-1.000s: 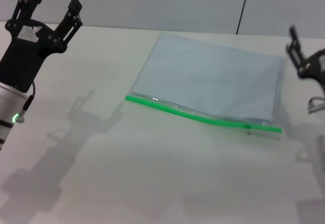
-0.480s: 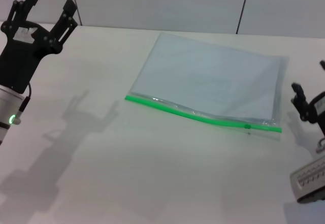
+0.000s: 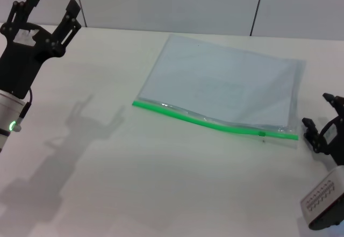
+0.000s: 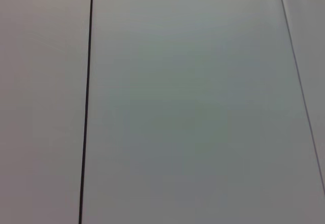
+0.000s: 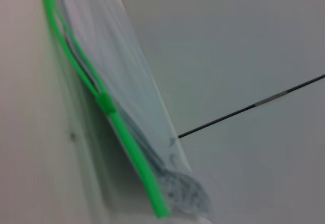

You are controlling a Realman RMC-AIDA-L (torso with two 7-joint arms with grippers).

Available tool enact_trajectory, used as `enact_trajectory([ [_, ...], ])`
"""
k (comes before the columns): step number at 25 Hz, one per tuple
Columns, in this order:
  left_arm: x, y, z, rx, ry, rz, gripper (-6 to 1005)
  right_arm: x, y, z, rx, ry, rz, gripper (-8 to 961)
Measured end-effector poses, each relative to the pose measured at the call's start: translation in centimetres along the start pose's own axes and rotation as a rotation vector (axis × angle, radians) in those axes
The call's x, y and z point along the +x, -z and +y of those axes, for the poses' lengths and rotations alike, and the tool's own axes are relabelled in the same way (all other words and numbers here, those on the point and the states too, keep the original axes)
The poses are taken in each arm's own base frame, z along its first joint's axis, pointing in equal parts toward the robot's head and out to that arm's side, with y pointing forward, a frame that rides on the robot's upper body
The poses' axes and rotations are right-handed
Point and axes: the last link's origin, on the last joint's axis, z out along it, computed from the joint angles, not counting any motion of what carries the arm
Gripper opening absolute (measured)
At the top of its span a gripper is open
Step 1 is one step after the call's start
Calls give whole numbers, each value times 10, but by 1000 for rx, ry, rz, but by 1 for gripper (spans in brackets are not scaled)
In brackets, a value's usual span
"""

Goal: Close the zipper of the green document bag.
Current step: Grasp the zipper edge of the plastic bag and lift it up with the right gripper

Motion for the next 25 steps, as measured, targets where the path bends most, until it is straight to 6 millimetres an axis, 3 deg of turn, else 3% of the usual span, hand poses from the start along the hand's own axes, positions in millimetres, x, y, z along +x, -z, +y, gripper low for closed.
enact_trajectory([
  [14, 0, 0, 0, 0, 0, -1, 860, -40, -6, 9, -40, 105, -118, 782],
  [24, 0, -1, 0, -1, 0, 0, 858, -52, -13, 6, -41, 111, -155, 770],
  [25, 0, -1, 0, -1, 0, 0, 857, -54, -14, 6, -40, 111, -158, 733],
])
